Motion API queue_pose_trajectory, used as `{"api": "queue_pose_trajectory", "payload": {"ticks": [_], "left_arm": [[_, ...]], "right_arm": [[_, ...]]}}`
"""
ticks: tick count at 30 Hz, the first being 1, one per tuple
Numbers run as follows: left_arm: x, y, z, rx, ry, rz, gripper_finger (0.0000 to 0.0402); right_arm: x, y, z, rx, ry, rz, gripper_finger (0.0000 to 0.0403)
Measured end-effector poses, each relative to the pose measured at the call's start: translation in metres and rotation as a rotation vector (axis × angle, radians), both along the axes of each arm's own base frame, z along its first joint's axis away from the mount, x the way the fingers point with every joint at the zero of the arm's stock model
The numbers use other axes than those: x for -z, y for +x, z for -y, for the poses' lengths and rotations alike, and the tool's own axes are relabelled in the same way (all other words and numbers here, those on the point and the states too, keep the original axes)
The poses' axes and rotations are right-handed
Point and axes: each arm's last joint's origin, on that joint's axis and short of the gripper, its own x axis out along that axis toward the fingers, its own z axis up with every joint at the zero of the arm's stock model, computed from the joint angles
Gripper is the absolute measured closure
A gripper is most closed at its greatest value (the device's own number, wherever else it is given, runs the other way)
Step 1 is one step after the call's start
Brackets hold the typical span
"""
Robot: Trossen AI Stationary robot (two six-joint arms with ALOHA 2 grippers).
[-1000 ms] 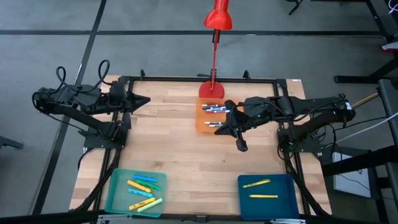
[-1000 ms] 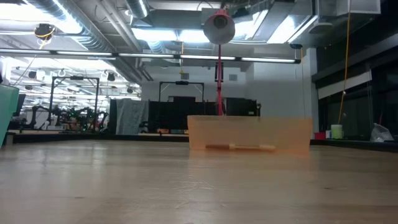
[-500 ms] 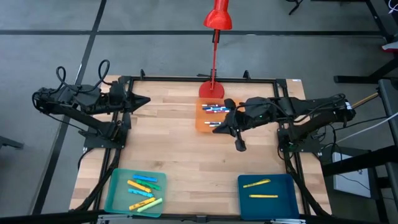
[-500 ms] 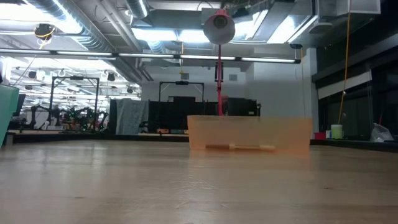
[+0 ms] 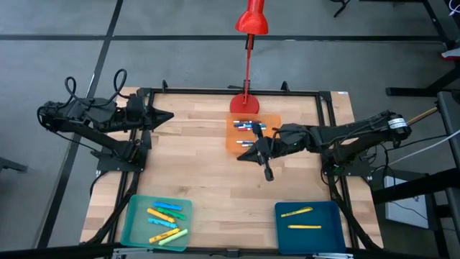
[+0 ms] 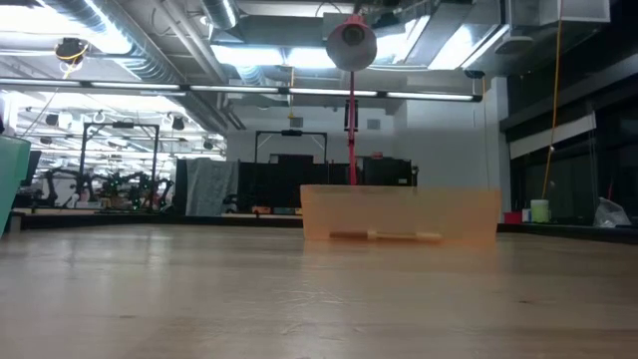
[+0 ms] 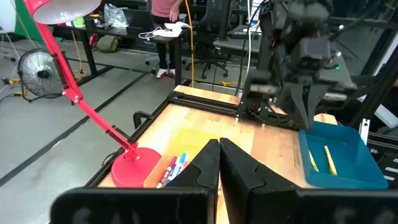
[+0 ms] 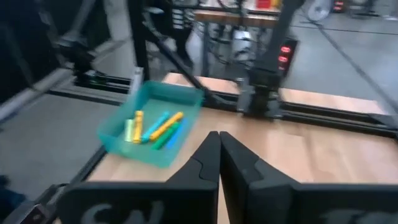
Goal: Pick & Place Markers
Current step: Return to Home Position
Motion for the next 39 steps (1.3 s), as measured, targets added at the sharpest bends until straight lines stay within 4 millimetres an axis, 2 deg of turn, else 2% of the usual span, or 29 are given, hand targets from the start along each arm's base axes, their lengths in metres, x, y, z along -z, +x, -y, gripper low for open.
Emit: {"api": "queue_pose_trajectory", "payload": {"ticks": [4,15,20,26,32,39], "left_arm": [[0.000,0.000,0.000,0.000,0.000,0.000,0.0394],[0.000,0.000,0.000,0.000,0.000,0.000,0.0393],[0.000,0.000,0.000,0.000,0.000,0.000,0.0397],[0.000,0.000,0.000,0.000,0.000,0.000,0.0394],[0.000,0.000,0.000,0.000,0.000,0.000,0.0396],[0.000,0.000,0.000,0.000,0.000,0.000,0.0394]], "right_arm": [[0.021,-0.013,0.001,-0.031,0.037,0.020,0.0396],[0.069,-0.090,0.015,-0.014,0.078,0.055,0.0396],[0.089,-0.118,0.025,0.103,0.047,0.060,0.0396],[0.109,-0.140,0.029,0.125,0.125,0.037,0.0395],[0.134,-0.155,0.034,0.220,0.117,0.046,0.0395],[0.144,-0.168,0.037,0.242,0.109,0.098,0.0395]]}}
